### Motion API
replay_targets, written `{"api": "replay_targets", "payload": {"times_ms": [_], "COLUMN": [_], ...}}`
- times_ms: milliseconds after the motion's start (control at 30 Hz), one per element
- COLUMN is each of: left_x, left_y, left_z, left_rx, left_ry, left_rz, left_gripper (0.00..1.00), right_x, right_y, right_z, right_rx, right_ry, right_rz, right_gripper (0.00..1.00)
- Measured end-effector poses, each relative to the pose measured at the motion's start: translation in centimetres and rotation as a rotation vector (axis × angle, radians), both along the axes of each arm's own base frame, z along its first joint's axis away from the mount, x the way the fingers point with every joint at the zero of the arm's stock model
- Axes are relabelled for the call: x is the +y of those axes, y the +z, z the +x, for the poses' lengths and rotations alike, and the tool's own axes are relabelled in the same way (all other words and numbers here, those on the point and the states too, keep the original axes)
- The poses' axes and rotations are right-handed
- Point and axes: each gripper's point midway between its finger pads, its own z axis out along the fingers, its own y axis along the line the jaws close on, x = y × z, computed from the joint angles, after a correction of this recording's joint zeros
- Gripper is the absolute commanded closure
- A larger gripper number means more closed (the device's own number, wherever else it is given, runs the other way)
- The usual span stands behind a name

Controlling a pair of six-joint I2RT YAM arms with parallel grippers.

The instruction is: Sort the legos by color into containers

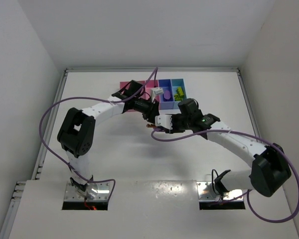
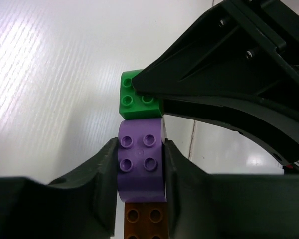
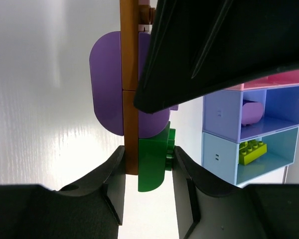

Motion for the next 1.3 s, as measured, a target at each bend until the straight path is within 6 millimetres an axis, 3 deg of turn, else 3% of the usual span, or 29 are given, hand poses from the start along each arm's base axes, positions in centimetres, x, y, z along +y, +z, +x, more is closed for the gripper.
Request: {"api": "replay_targets", "payload": {"times_ms": [67, 167, 567, 733, 867, 1000, 1133, 1300], "left_x": [0.0, -0.1, -0.9, -0.8, -0.2, 0.2, -0.6, -1.4], "left_y": [0.1, 0.3, 1.8, 4.6, 5.0, 5.5, 6.9, 5.5], "left_z": [0.0, 0.1, 1.3, 5.9, 9.2, 13.1, 18.9, 23.3], "left_rx": [0.000, -0.005, 0.023, -0.098, -0.175, -0.255, -0.375, -0.444], "left_ry": [-0.003, -0.006, 0.034, 0.146, 0.279, 0.417, 0.539, 0.665], "left_rz": [-0.002, -0.004, -0.040, -0.093, -0.067, 0.000, 0.029, 0.107], "left_gripper": [0.85, 0.92, 1.00, 1.00, 1.00, 0.96, 0.92, 0.92], "right_x": [-0.1, -0.2, -1.1, -1.7, -2.7, -3.2, -3.4, -4.0], "right_y": [0.0, 0.2, 1.0, -1.6, -3.0, -3.1, -3.2, -3.1], "right_z": [0.0, 0.1, -0.3, -3.4, -5.2, -5.8, -6.0, -5.7], "right_rx": [-0.003, -0.013, -0.102, -0.019, 0.031, 0.050, 0.091, 0.137], "right_ry": [-0.001, -0.003, -0.005, 0.049, 0.062, 0.043, -0.028, -0.136], "right_rz": [-0.005, -0.005, 0.005, -0.041, -0.073, -0.069, -0.045, -0.012], "right_gripper": [0.98, 0.98, 0.99, 0.99, 0.99, 0.99, 0.99, 0.99]}}
